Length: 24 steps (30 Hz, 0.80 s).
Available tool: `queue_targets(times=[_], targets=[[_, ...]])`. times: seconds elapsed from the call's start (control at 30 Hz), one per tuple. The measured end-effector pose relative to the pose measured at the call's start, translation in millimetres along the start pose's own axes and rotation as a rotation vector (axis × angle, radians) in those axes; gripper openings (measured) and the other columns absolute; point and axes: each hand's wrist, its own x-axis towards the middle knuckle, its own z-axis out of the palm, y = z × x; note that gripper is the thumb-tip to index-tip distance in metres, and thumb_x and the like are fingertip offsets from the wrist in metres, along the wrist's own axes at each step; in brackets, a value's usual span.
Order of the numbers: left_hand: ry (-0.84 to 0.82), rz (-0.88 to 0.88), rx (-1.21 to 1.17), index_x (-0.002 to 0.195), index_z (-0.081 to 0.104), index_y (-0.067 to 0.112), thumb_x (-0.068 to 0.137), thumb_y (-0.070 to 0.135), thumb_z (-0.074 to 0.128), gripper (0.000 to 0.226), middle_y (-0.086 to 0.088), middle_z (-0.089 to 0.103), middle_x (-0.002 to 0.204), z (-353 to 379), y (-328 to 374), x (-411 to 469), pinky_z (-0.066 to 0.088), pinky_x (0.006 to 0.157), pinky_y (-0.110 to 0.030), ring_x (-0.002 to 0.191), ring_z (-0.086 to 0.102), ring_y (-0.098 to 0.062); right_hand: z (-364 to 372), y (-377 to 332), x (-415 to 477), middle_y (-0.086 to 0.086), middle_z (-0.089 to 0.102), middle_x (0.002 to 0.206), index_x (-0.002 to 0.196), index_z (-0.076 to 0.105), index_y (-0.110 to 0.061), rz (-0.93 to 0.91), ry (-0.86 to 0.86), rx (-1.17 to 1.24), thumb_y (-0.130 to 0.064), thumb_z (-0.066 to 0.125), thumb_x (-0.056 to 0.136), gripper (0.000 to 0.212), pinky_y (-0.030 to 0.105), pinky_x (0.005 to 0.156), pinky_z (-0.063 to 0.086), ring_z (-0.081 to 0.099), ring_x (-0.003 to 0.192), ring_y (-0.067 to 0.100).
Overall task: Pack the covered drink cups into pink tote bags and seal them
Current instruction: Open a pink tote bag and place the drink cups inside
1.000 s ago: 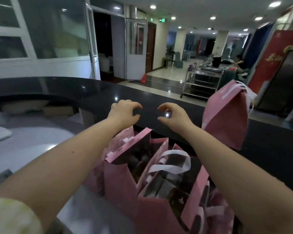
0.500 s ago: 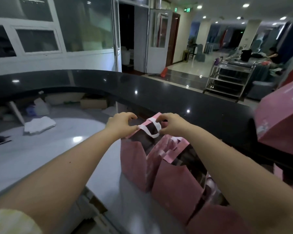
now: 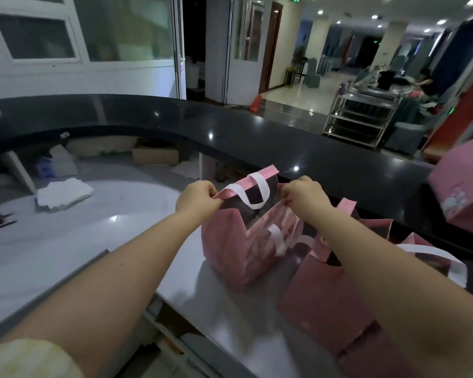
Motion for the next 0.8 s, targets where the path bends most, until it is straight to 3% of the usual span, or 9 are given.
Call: queue_targets(times=[0.2, 0.43, 0.57, 0.7, 0.8], targets=[[0.186, -0.077, -0.083, 0.075, 0.066, 0.026, 0.079, 0.044, 0.071, 0.018, 0.013, 0.063, 0.070, -82, -70, 11, 0.041, 0.054, -0.024, 0.067, 0.058, -0.007, -1, -75, 38, -0.001, 0.071, 0.097, 0.090, 0.074, -0.016, -0.233, 0.171, 0.092, -0.009, 0.064, 0.083, 0.014, 0.037, 0.075, 0.043, 0.049, 0.091, 0.028], [0.402, -0.194, -0.039, 0.075, 0.067, 0.027, 0.081, 0.034, 0.075, 0.012, 0.006, 0.068, 0.077, -205, -167, -17, 0.055, 0.069, -0.034, 0.078, 0.065, -0.019, -4, -212, 83, -0.002, 0.071, 0.110, 0.090, 0.074, -0.016, -0.483, 0.272, 0.204, -0.019, 0.070, 0.085, 0.007, 0.036, 0.083, 0.047, 0.053, 0.097, 0.027], [0.547, -0.265, -0.031, 0.074, 0.065, 0.031, 0.083, 0.049, 0.073, 0.022, 0.012, 0.065, 0.074, -271, -216, -49, 0.050, 0.061, -0.029, 0.071, 0.062, -0.011, -13, -294, 105, -0.001, 0.071, 0.104, 0.092, 0.074, -0.016, -0.604, 0.308, 0.231, -0.021, 0.068, 0.087, 0.010, 0.037, 0.085, 0.047, 0.054, 0.099, 0.028], [0.676, -0.344, 0.018, 0.076, 0.065, 0.031, 0.086, 0.045, 0.070, 0.017, 0.010, 0.065, 0.076, -321, -261, -93, 0.041, 0.057, -0.024, 0.070, 0.060, -0.011, -16, -372, 110, 0.001, 0.071, 0.102, 0.095, 0.075, -0.015, -0.696, 0.307, 0.242, -0.023, 0.066, 0.089, 0.013, 0.039, 0.087, 0.047, 0.054, 0.102, 0.029], [0.731, -0.418, 0.033, 0.073, 0.061, 0.034, 0.086, 0.042, 0.068, 0.017, 0.016, 0.062, 0.071, -346, -291, -127, 0.048, 0.061, -0.028, 0.071, 0.061, -0.010, -14, -424, 108, 0.002, 0.072, 0.105, 0.096, 0.075, -0.015, -0.767, 0.301, 0.268, -0.021, 0.066, 0.088, 0.013, 0.039, 0.087, 0.048, 0.054, 0.104, 0.030]])
